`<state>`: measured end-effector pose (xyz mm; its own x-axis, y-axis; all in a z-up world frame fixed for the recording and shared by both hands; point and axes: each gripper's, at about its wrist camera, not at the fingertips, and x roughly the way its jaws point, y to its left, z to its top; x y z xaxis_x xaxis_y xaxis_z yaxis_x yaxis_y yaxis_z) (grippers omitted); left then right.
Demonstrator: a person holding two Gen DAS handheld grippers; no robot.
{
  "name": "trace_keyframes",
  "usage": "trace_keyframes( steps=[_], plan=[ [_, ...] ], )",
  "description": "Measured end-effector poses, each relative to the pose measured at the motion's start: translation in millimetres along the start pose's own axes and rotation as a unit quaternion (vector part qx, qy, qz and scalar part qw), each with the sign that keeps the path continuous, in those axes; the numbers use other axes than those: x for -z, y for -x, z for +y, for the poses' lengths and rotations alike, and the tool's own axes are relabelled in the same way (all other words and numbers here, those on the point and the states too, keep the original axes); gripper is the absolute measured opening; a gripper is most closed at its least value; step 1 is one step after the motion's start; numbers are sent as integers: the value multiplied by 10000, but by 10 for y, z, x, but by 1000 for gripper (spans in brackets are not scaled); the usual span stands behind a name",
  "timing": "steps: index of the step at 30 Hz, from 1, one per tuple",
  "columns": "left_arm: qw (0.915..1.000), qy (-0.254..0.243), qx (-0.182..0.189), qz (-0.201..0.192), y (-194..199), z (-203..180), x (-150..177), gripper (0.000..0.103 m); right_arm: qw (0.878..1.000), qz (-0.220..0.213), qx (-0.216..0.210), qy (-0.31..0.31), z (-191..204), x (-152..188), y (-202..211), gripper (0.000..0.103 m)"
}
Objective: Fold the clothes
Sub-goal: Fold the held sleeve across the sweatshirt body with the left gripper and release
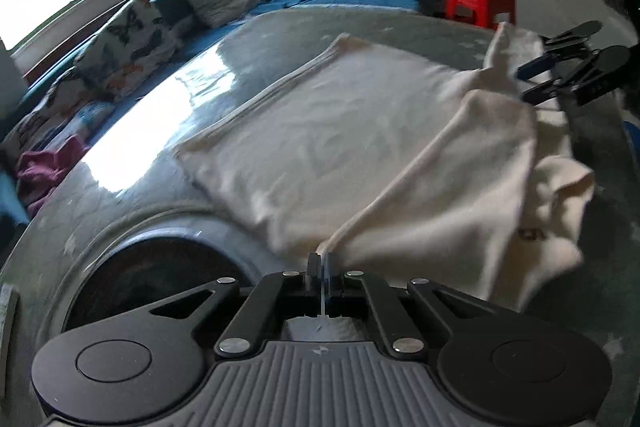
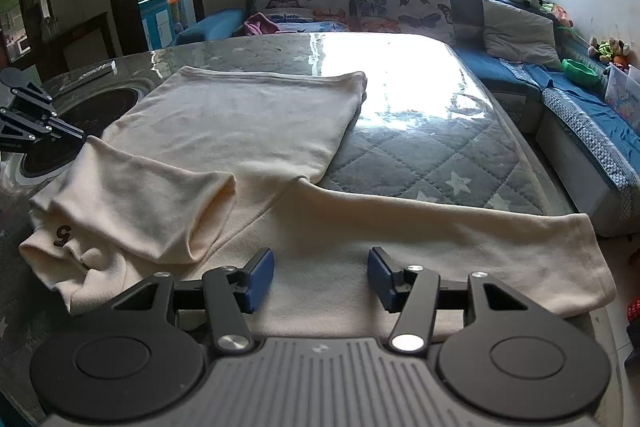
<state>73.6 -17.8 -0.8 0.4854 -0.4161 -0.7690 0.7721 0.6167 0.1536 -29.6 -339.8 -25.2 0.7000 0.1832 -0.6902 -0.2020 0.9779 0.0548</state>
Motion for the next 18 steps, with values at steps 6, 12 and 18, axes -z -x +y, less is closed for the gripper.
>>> trace_keyframes(
  steps=[6,12,18],
  plan=[
    [9978,387,195,-505,266,-149,20,5,9999,-150,-81,4,49,-67,70,48],
    [9963,519,383,-570,186,-536,87,5,9963,-317,-630,488,402,-230,-29,38],
    [9968,701,245,-308,226,-560,321,5,9918,-56,-772,1013,644,-225,-275,36]
  ],
)
